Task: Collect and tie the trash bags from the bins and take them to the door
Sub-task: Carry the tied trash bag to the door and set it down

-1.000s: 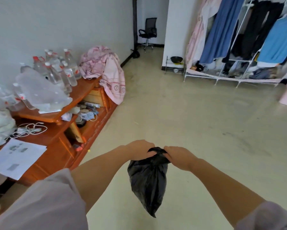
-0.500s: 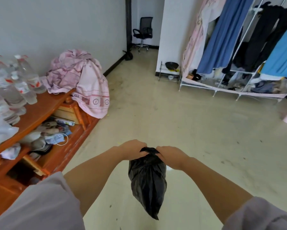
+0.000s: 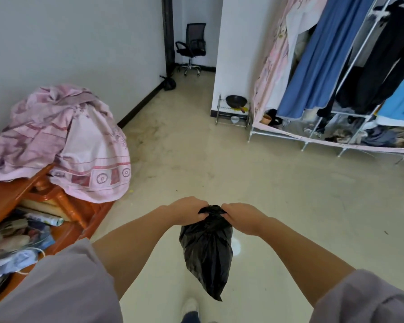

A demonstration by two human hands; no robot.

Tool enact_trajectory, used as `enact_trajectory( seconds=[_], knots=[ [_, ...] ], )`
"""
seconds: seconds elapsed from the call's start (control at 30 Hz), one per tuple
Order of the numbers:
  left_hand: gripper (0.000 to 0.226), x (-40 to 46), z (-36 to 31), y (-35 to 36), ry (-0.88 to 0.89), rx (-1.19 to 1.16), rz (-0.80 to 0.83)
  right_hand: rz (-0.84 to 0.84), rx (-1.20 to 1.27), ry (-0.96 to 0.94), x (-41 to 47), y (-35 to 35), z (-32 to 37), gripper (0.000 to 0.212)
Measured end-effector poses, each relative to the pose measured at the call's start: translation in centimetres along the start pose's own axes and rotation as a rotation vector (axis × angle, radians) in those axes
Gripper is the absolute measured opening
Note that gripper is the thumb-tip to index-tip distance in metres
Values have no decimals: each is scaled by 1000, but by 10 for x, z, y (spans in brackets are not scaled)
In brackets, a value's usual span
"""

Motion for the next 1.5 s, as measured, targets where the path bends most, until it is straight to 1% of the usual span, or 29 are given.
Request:
enact_trajectory(
  seconds=[0.17,0.2,0.27,0.33,0.43,0.63,0.8,0.93,1.07,1.2,1.33,1.4,1.5],
  knots=[
    [29,87,60,-76,56,30,-24,-42,50,26,96,-66,-34,19],
    [28,89,58,-80,59,31,-27,-33,52,29,97,-70,-35,20],
    [26,143,98,-109,50,20,-14,-17,71,44,168,-89,-62,20],
    [25,159,113,-122,35,24,-3,-3,44,50,194,-98,-70,23],
    [26,222,178,-151,11,4,-23,-3,24,24,288,-122,-93,19],
    [19,329,290,-228,-117,-99,-99,48,33,-13,464,-187,-133,21],
    [20,376,385,-291,-217,-177,-186,89,-12,-149,597,-251,-126,26],
    [20,413,475,-323,-294,-163,-161,138,-40,-220,704,-277,-112,29],
    [22,464,570,-377,-294,-108,-156,131,-23,-250,818,-313,-106,26],
    [24,520,658,-449,-279,-88,-102,100,4,-223,928,-362,-103,16],
    [23,575,737,-522,-229,-63,-104,75,64,-182,1019,-416,-104,17],
    [23,604,769,-548,-214,-39,-82,77,76,-162,1061,-435,-111,17],
    [22,653,820,-578,-194,-21,-52,84,85,-146,1130,-459,-127,25]
  ],
)
Point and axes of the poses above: each hand's wrist, its own x-axis towards the middle knuckle, its own y-axis out of the palm, z = x × y, the point moved 4 cm from there along x, towards the middle knuckle, and after that the axes turned 11 degrees about y, right-handed, at the moved point
